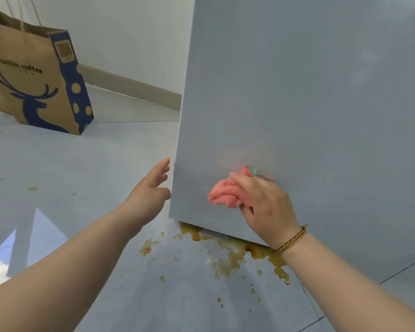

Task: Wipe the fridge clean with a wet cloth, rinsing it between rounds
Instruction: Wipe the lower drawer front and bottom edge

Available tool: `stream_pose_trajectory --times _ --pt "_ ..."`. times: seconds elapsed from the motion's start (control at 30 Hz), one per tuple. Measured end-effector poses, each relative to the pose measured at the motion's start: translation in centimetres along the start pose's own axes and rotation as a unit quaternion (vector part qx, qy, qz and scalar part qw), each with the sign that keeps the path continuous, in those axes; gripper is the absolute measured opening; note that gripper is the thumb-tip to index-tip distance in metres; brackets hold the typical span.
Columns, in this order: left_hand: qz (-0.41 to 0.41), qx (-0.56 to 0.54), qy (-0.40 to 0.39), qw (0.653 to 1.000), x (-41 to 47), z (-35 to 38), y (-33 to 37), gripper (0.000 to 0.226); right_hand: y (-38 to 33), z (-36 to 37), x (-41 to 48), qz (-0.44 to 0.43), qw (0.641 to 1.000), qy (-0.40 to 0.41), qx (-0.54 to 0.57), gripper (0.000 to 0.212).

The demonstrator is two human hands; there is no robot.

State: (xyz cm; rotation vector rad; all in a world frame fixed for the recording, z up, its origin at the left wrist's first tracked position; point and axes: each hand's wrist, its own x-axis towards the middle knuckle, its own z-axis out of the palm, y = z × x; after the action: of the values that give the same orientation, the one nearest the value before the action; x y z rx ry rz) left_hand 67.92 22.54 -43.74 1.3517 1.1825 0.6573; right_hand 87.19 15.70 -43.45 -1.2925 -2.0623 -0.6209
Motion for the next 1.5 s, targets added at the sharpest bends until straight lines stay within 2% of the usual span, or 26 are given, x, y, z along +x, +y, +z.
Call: stream_pose_trajectory --times 0.07,0.13,0.23,0.33,0.37,0.4,0.47,0.53,0.57,0.67,0.73,0.77,0.83,0.9,0.97,1.03,1.13,1.27,1.4,1.5 --pt "0.007 -0.011 0.009 1.000 -0.1 -0.3 0.4 0.070 -0.7 -1.0 1.0 0.062 0.994 -0.029 0.080 0.023" --pt "0.013 -0.020 0.015 1.000 -0.2 -0.4 0.7 0.071 -0.3 -2.6 2.7 0.057 0.994 -0.046 0.083 0.027" --pt "0.015 -0.034 0.004 0.999 -0.4 -0.4 1.4 0.070 0.9 -5.3 6.1 0.020 0.999 0.017 -0.032 0.026" --pt "0.016 -0.052 -0.015 0.998 -0.6 -0.3 2.0 0.067 0.7 -7.0 8.3 0.063 0.978 0.046 -0.193 0.033" --pt "0.017 -0.055 -0.023 0.998 -0.6 -0.3 2.2 0.067 0.1 -7.3 8.7 0.075 0.967 0.027 -0.244 0.031" --pt "0.018 -0.057 -0.029 0.998 -0.7 -0.3 2.3 0.066 -0.8 -7.6 9.0 0.113 0.956 -0.030 -0.269 0.031" --pt "0.017 -0.062 -0.029 0.998 -0.7 -0.5 2.5 0.066 -2.1 -7.8 9.1 0.248 0.921 -0.181 -0.241 0.030" --pt "0.019 -0.065 -0.033 0.997 -0.9 -0.7 2.6 0.066 -1.9 -7.5 7.5 0.330 0.905 -0.197 -0.181 0.028" --pt "0.020 -0.066 -0.040 0.997 -0.9 -0.7 2.6 0.066 -1.8 -7.1 6.7 0.362 0.909 -0.149 -0.145 0.025" --pt "0.015 -0.074 -0.065 0.995 -0.9 -0.8 2.4 0.067 -1.5 -5.6 5.6 0.428 0.899 0.095 0.012 0.026" --pt "0.009 -0.082 -0.072 0.994 -0.8 -0.8 2.2 0.069 -1.5 -4.6 5.9 0.370 0.904 0.214 0.024 0.038" --pt "0.007 -0.085 -0.073 0.994 -0.8 -0.7 2.1 0.069 -1.8 -4.0 6.4 0.333 0.911 0.243 0.010 0.041" --pt "0.007 -0.092 -0.075 0.993 -0.8 -0.8 2.2 0.069 -2.1 -1.9 7.0 0.241 0.940 0.241 -0.007 0.040" --pt "0.016 -0.099 -0.076 0.992 -0.7 -1.1 2.3 0.069 -2.0 0.8 7.2 0.150 0.970 0.184 -0.055 0.038" --pt "0.027 -0.103 -0.071 0.992 -0.7 -1.6 2.1 0.068 -1.0 2.8 7.1 0.086 0.977 0.136 -0.136 0.047" --pt "0.034 -0.101 -0.067 0.992 -0.6 -2.2 1.8 0.067 0.3 3.4 7.3 0.033 0.972 0.110 -0.205 0.055" --pt "0.027 -0.101 -0.047 0.993 -0.5 -3.0 1.3 0.064 0.7 4.6 6.9 -0.044 0.967 0.051 -0.247 0.070" --pt "0.030 -0.107 -0.017 0.994 -0.3 -3.5 1.3 0.059 -0.4 8.2 2.4 -0.199 0.935 -0.119 -0.267 0.061" --pt "0.044 -0.087 -0.032 0.995 -0.3 -2.9 1.3 0.060 0.4 8.5 -2.2 -0.221 0.905 -0.232 -0.282 0.053" --pt "0.015 -0.066 -0.098 0.993 -1.2 -0.6 -0.2 0.069 2.3 6.6 -5.6 -0.238 0.887 -0.264 -0.296 0.054"
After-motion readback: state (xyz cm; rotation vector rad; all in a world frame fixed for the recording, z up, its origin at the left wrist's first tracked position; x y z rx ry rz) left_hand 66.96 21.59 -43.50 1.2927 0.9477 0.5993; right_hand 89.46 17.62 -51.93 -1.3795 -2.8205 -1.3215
